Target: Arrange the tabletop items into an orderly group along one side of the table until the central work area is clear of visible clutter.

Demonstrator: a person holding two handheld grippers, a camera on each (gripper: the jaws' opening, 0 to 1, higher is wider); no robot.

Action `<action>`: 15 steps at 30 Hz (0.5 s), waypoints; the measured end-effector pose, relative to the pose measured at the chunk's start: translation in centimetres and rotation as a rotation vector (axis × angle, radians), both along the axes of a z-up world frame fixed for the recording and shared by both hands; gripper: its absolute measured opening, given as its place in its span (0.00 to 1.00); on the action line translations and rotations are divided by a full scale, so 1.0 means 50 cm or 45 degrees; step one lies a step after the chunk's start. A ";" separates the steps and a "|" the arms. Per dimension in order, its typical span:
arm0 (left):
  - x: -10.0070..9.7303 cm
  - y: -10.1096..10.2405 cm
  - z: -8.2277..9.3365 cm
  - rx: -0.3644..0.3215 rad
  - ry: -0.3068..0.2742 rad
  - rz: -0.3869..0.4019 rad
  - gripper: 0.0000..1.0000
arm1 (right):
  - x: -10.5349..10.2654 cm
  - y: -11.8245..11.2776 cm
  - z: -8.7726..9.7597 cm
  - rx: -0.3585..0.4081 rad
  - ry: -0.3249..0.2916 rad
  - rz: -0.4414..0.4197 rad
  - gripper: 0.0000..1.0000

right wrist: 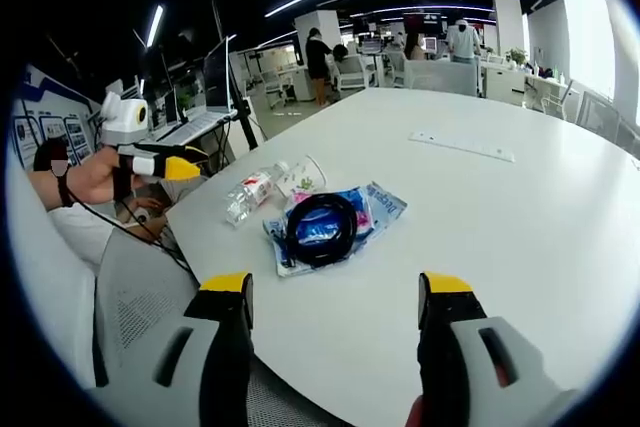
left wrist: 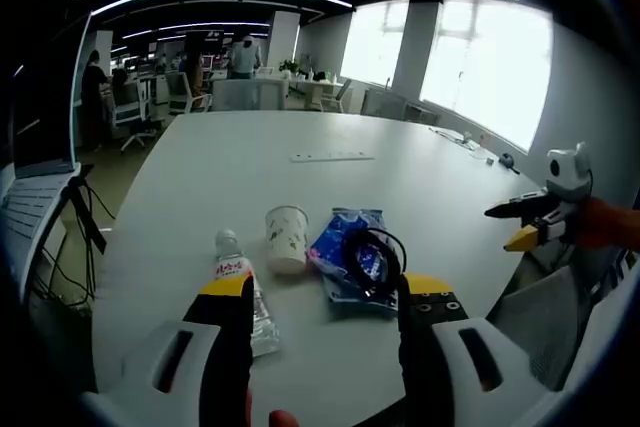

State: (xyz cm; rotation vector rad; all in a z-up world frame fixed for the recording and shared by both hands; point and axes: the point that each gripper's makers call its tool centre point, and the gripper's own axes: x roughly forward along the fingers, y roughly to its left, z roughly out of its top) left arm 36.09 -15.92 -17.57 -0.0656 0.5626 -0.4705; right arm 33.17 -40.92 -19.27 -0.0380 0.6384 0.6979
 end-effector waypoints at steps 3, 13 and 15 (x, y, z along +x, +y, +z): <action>-0.001 -0.004 -0.001 -0.004 0.001 -0.001 0.58 | -0.003 -0.009 -0.004 -0.009 0.005 -0.003 0.66; -0.007 -0.001 -0.007 -0.002 0.010 -0.001 0.58 | -0.006 -0.016 -0.007 -0.001 0.012 -0.026 0.66; -0.007 0.001 -0.008 -0.006 0.013 0.004 0.58 | -0.007 -0.013 -0.009 0.002 0.017 -0.024 0.67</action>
